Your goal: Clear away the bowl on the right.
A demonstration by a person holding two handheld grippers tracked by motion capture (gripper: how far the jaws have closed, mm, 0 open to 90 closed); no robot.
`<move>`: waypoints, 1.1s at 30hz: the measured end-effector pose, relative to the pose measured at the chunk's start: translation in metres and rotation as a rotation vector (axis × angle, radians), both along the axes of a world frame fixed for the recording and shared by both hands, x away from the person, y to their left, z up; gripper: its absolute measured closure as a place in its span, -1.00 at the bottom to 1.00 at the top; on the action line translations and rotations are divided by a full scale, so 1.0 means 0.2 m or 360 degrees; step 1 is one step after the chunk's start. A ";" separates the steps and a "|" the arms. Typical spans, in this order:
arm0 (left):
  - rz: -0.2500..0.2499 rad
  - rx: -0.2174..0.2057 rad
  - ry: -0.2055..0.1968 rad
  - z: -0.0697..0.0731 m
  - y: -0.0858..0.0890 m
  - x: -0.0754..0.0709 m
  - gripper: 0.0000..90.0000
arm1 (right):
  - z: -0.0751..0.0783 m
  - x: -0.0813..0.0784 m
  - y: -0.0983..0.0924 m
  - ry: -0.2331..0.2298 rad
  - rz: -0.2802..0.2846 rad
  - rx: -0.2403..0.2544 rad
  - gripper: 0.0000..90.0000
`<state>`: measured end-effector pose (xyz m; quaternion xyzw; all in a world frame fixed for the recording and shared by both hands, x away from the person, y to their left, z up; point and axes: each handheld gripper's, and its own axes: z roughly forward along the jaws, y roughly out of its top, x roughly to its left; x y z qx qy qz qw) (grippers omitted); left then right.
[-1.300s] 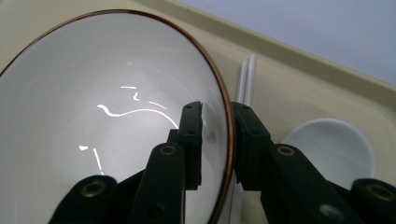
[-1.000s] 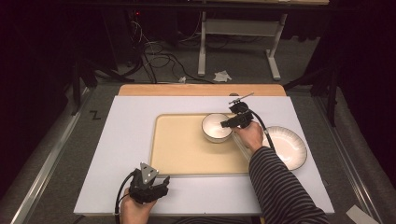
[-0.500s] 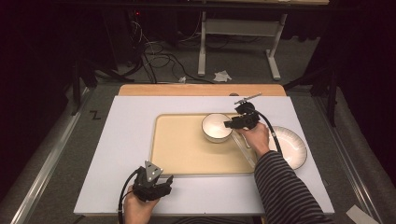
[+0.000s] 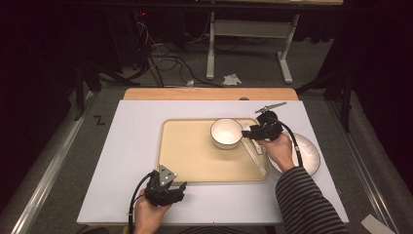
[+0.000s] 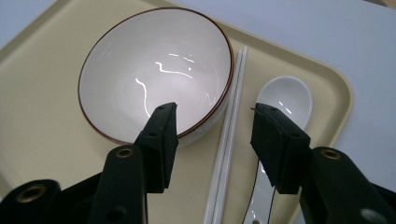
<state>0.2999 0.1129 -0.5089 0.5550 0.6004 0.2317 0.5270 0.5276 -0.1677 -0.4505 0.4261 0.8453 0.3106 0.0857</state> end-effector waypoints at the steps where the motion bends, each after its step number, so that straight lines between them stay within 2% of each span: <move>1: -0.0014 0.0010 0.0007 0.00 0.00 0.00 -0.26 | 0.00 -0.01 -0.01 -0.0001 0.0000 -0.0001 0.15; 4: -0.0034 0.0009 0.0006 0.00 -0.01 0.01 -0.26 | 0.02 -0.04 -0.04 -0.0006 -0.0008 0.0027 0.14; 10: -0.0077 0.0004 0.0004 0.00 -0.04 0.03 -0.26 | 0.06 -0.10 -0.09 -0.0046 -0.0002 0.0027 0.13; 17: -0.0131 0.0007 0.0010 0.00 -0.07 0.05 -0.26 | 0.09 -0.19 -0.14 -0.0042 0.0011 0.0056 0.10; 33: -0.0242 0.0003 0.0016 0.00 -0.14 0.10 -0.26 | 0.10 -0.34 -0.26 -0.0094 0.0001 0.0013 0.03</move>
